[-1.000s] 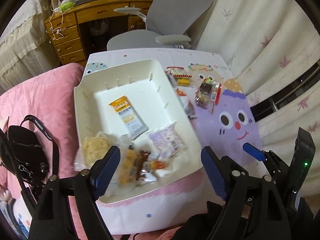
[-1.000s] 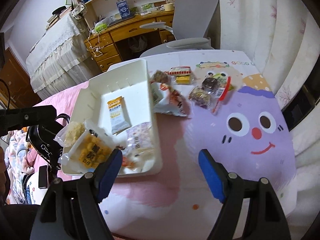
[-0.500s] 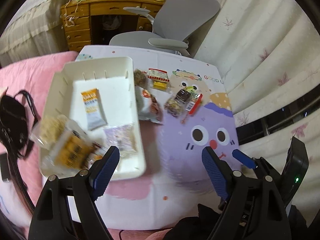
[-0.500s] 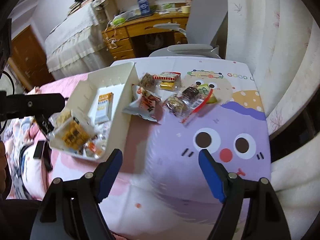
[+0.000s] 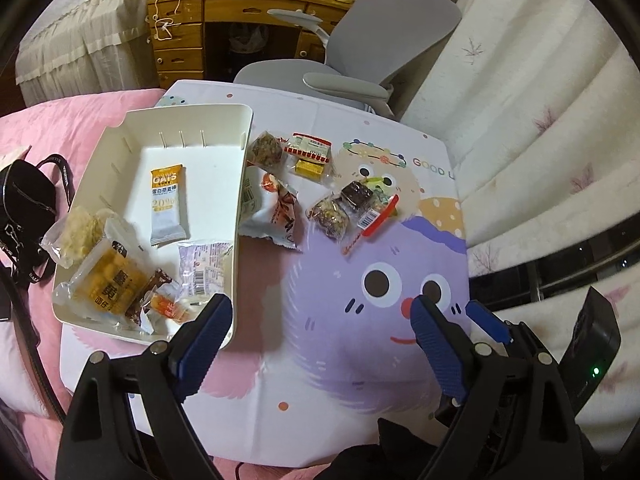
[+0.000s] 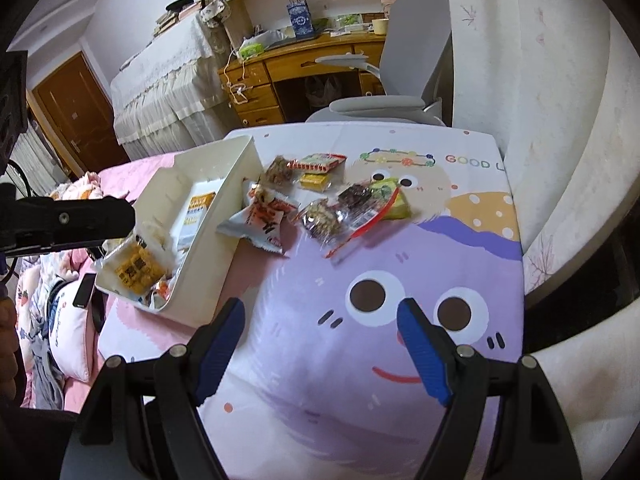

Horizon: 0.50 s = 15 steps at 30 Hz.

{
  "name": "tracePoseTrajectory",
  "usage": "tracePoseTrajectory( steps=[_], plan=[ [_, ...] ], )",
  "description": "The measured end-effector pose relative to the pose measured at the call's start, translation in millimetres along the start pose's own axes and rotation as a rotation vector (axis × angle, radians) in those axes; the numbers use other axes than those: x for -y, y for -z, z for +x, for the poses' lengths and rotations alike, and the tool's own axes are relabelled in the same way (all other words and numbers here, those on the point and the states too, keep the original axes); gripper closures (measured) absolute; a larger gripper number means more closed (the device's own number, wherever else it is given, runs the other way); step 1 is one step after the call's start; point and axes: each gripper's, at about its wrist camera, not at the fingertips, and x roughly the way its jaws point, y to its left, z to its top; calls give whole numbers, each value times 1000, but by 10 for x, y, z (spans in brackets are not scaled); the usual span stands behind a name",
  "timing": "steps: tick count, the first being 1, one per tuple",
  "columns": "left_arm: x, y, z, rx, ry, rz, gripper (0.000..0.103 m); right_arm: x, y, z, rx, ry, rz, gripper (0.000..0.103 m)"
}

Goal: Organize snacks
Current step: 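Move both tools back toward the remaining snacks on the cloth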

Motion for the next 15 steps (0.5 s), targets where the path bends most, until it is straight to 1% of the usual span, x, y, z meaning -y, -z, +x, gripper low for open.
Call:
tracePoseTrajectory(
  steps=[3,6,10,15],
  plan=[
    [41,-93,110,-9,3,-32,13,73,-56,22,20,-1,-6,24],
    [94,-196,220,-7,20,-53,13,121,-131,45,52,9,-21,24],
    [156,-338,396,-9,19,-78,13,172,-249,90,101,31,-51,24],
    [175,-546,747,-48,17,-135,13,237,-406,266,143,76,-119,24]
  ],
)
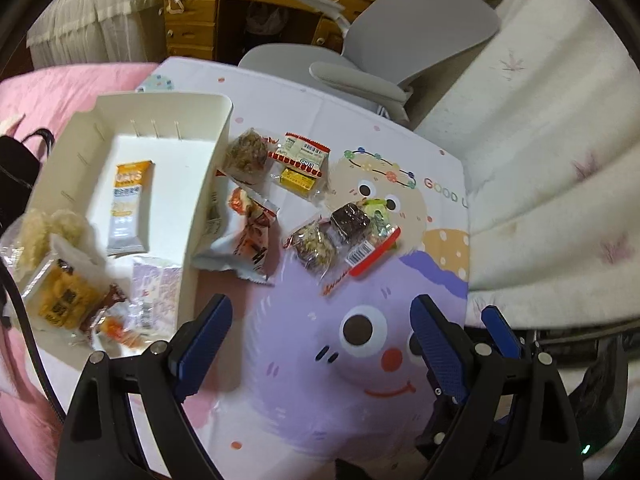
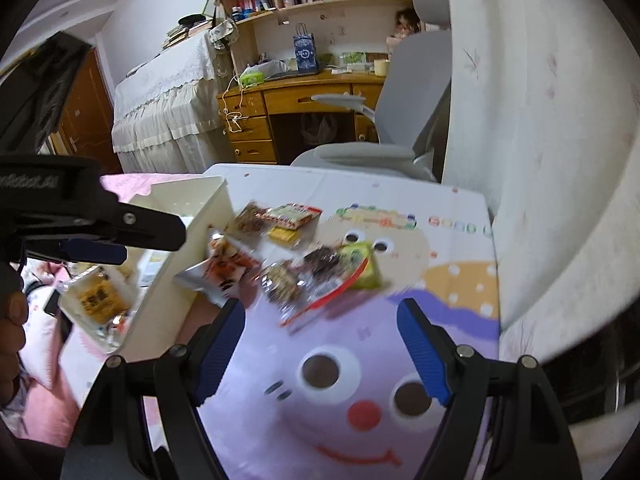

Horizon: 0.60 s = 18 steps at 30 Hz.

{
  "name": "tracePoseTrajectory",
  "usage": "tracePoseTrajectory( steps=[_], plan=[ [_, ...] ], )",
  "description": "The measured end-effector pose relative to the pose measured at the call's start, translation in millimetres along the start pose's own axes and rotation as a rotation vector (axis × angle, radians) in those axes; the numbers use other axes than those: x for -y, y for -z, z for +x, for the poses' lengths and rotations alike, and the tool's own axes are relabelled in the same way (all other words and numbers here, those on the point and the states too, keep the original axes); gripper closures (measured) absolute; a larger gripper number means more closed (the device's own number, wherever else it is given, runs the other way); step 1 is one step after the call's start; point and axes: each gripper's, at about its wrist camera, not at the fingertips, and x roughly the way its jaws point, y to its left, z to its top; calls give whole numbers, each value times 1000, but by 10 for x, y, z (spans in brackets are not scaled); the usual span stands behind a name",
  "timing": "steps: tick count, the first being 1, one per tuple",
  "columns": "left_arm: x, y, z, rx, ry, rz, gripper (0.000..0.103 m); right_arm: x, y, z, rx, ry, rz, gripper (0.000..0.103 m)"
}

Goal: Organize snacks
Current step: 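Move both tools back toward the remaining snacks on the cloth, then grasp the clear nut-cluster bag with left tool while right tool grasps red-edged dark snack bag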

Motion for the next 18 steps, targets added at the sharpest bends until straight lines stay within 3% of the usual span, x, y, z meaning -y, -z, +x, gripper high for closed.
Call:
tracePoseTrajectory(
  steps=[11,16,18],
  plan=[
    [-53,-374,858,-93,-29,-117,15,-42,-112,701,-5,46,-207,24],
    [-127,-438,1174,-165,-41,-173,28,-32,-112,952,-20,26,-230,24],
    [-141,-454,1265,-181,-34,-185,29,-31,-112,1047,-21,21,-243,24]
  ],
)
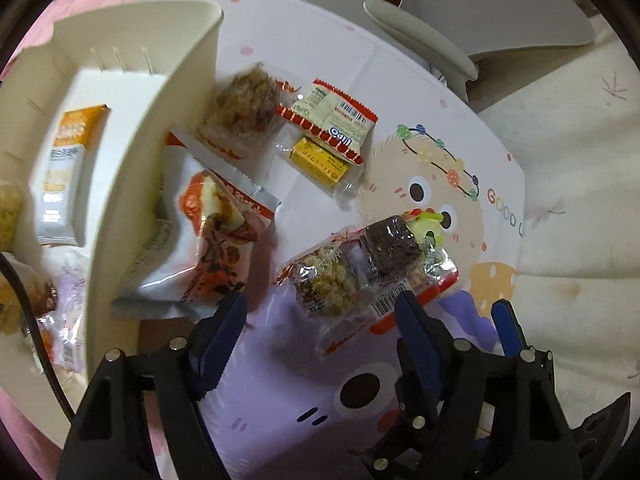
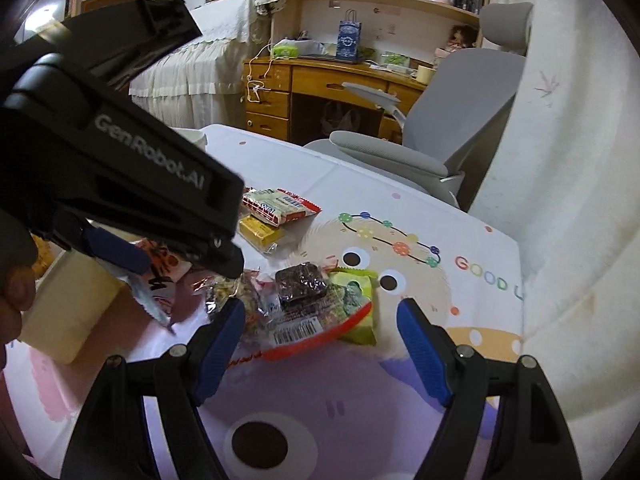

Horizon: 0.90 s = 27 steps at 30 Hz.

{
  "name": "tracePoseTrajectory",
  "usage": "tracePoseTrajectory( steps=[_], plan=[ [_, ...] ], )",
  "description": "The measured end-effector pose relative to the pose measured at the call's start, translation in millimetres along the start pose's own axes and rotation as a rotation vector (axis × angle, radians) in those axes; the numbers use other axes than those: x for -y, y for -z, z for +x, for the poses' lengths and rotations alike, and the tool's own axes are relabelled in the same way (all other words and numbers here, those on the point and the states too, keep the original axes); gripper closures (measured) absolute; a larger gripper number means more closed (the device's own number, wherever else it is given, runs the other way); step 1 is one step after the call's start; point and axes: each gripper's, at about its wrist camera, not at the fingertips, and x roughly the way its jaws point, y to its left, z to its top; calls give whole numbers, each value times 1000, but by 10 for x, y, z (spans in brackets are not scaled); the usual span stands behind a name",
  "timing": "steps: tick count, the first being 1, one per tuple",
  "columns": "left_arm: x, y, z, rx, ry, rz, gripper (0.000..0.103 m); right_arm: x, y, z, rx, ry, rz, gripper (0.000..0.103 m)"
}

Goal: Organize snacks
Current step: 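Grasp the clear nut-cluster bag with left tool while right tool grasps red-edged dark snack bag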

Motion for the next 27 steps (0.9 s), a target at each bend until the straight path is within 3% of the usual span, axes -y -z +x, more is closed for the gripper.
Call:
tracePoseTrajectory(
  steps=[8,16,27],
  plan=[
    [-74,-92,276,-65,-5,-50,45,-45,-58,286,-5,-10,-42,25],
    [-33,-149,425,-92,-24,-38,51,-78,-63,514,-42,-18,-112,26],
    [61,-199,537,-90,-11,-12,58,58,-99,773,-107,-91,-86,26]
  ],
)
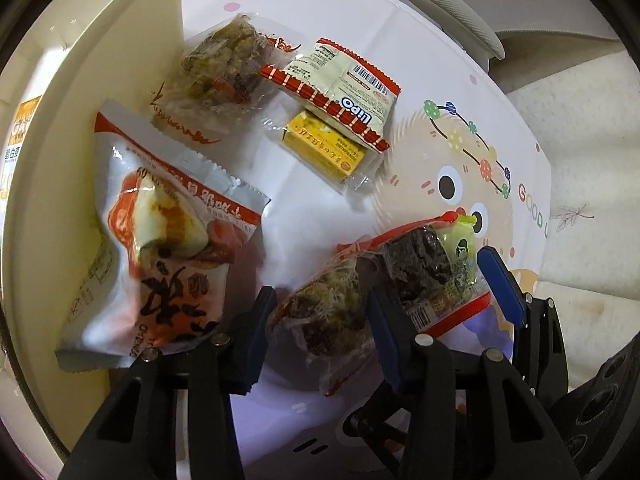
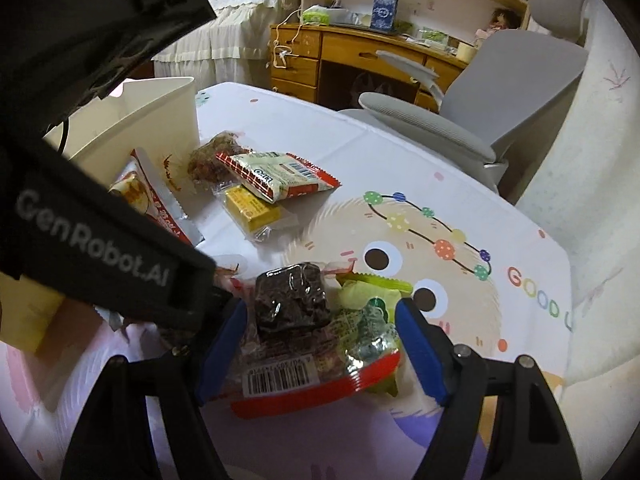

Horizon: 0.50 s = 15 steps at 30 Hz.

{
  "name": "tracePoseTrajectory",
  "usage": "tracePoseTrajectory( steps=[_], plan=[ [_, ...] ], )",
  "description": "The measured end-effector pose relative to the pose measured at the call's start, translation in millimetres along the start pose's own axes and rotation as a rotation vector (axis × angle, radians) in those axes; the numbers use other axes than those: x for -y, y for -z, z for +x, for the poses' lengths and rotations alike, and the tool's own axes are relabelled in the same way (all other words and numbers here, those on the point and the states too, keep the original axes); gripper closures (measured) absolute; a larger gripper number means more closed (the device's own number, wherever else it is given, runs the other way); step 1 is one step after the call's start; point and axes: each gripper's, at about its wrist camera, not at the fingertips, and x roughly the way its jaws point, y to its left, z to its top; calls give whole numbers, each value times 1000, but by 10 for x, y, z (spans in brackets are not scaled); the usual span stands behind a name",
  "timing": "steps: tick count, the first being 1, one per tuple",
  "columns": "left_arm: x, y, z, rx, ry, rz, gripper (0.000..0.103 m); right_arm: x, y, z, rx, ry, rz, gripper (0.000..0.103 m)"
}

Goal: Organize snacks
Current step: 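Grasp the clear nut-cluster bag with left tool while right tool grasps red-edged dark snack bag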

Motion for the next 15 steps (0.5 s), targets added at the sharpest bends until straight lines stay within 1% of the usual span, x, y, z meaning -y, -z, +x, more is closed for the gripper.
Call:
tracePoseTrajectory(
  steps=[5,7,8,11,13,15],
  plan=[
    [-40,-3,-33,-8,-5,7,61,3,-2,40,-5,-24,-2,26],
    [-73,-1,-60,-15,-15,5,63,-7,-11,61,-12,-45,-1,31],
    [-129,14,-95,-16,-19,1,63,-20,-12,67,-14,-53,-3,31],
    [-217,26,-119,-25,-12,-19,63,-35,-34,62,-6,-73,18,36],
    [-265,40,-146,-23,-9,-33,65,-49,-47,58,-5,-75,21,41],
    [-296,54,-184,-17,4,-43,65,-79,-47,51,-6,-68,4,42]
  ],
)
